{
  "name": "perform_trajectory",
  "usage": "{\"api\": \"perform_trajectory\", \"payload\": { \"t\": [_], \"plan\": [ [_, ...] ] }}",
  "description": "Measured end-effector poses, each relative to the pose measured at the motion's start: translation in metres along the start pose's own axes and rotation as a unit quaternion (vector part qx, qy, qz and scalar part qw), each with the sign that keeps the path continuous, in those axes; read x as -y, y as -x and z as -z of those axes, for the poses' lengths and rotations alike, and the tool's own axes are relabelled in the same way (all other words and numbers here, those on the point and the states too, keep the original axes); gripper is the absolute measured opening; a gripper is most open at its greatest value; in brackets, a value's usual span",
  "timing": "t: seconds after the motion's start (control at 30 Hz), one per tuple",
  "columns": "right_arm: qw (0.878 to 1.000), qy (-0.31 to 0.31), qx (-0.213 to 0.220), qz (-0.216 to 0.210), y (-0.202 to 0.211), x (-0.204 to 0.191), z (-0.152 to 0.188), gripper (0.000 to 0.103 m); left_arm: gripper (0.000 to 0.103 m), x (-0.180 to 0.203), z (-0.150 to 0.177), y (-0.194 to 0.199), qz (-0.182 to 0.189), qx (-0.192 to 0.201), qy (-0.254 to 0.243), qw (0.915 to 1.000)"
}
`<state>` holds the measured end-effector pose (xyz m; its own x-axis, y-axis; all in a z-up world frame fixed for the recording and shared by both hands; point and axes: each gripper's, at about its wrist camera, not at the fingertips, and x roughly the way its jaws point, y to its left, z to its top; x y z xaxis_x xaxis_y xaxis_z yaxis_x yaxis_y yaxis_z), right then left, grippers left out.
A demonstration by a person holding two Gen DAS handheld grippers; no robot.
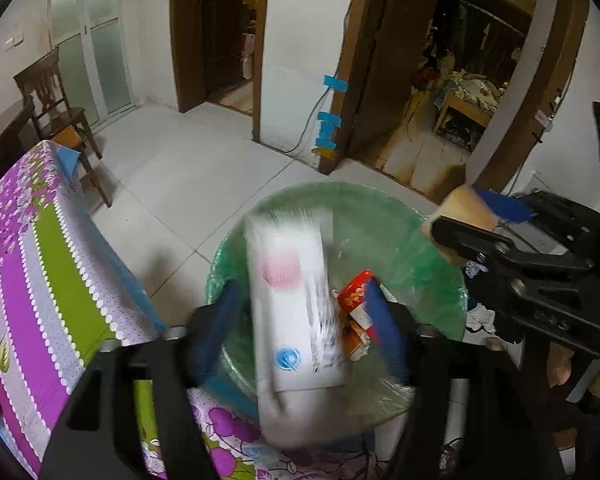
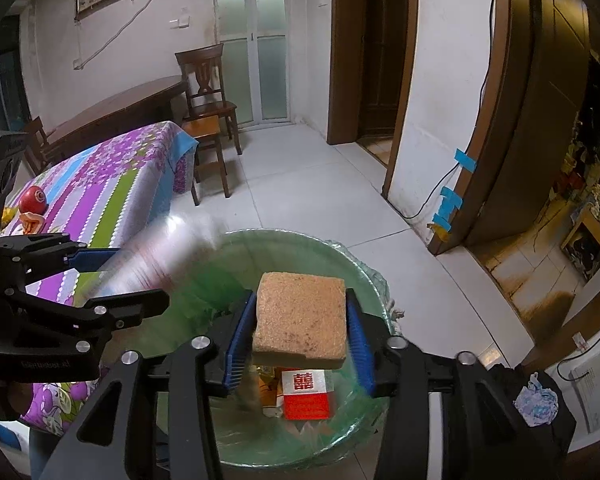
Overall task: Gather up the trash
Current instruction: 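Carry the tablet box and sponge block over the basin and open both tools, then return to the table and grasp the blue bottle cap with the right tool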
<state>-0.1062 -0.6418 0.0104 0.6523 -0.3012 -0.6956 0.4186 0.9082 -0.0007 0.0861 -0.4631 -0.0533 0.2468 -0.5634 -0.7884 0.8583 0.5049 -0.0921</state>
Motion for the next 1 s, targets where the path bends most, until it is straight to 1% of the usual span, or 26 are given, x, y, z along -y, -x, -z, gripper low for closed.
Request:
{"api": "perform_trajectory", "payload": {
  "t": [0.03, 0.1, 0.17, 0.33, 0.5, 0.57, 0.63, 0.7, 0.73, 0.77, 0.8, 0.87, 0.9, 0.93, 1.0],
  "plan": [
    [1.0, -0.005, 0.004, 0.002, 0.002, 0.001, 0.001, 0.076, 0.088, 0.0, 0.0, 0.002, -0.008, 0.005, 0.0, 1.0],
    [1.0, -0.015, 0.007, 0.003, 0.006, 0.007, 0.002, 0.076, 0.091, -0.001, 0.0, 0.003, -0.019, 0.007, 0.001, 0.9998],
    [1.0, -0.021, 0.008, 0.003, 0.008, 0.01, 0.003, 0.076, 0.097, -0.003, 0.0, 0.003, -0.026, 0.005, 0.003, 0.9996],
    [1.0, -0.02, 0.009, 0.002, 0.012, 0.012, 0.005, 0.076, 0.097, -0.005, 0.003, 0.004, -0.039, 0.004, 0.003, 0.9992],
    [1.0, -0.017, 0.013, -0.001, 0.017, 0.008, 0.004, 0.076, 0.097, -0.008, 0.006, 0.01, -0.037, 0.007, 0.002, 0.9993],
    [1.0, -0.013, 0.024, -0.009, 0.024, 0.003, 0.003, 0.079, 0.097, -0.01, 0.009, 0.017, -0.038, 0.01, 0.001, 0.9992],
    [0.999, -0.002, 0.044, -0.029, 0.034, -0.009, 0.003, 0.082, 0.097, -0.015, 0.017, 0.028, -0.042, 0.014, -0.001, 0.999],
    [0.996, 0.029, 0.061, -0.053, 0.043, -0.031, 0.002, 0.082, 0.097, -0.025, 0.028, 0.041, -0.043, 0.022, -0.002, 0.9988],
    [0.995, 0.041, 0.063, -0.063, 0.043, -0.04, 0.001, 0.082, 0.097, -0.034, 0.035, 0.047, -0.046, 0.023, 0.001, 0.9987],
    [0.993, 0.06, 0.063, -0.079, 0.043, -0.057, 0.0, 0.082, 0.097, -0.046, 0.045, 0.056, -0.05, 0.024, 0.007, 0.9985],
    [0.991, 0.077, 0.062, -0.094, 0.041, -0.075, -0.001, 0.082, 0.097, -0.062, 0.056, 0.067, -0.054, 0.026, 0.016, 0.9981],
    [0.985, 0.103, 0.058, -0.121, 0.035, -0.108, -0.007, 0.082, 0.097, -0.095, 0.075, 0.089, -0.075, 0.034, 0.036, 0.9959],
    [0.981, 0.121, 0.055, -0.144, 0.029, -0.133, -0.012, 0.082, 0.097, -0.109, 0.081, 0.098, -0.082, 0.038, 0.045, 0.9949],
    [0.977, 0.132, 0.052, -0.157, 0.026, -0.151, -0.015, 0.082, 0.097, -0.135, 0.094, 0.116, -0.096, 0.046, 0.067, 0.992],
    [0.967, 0.157, 0.043, -0.193, 0.014, -0.201, -0.025, 0.082, 0.097, -0.175, 0.114, 0.14, -0.122, 0.056, 0.1, 0.9859]
  ]
}}
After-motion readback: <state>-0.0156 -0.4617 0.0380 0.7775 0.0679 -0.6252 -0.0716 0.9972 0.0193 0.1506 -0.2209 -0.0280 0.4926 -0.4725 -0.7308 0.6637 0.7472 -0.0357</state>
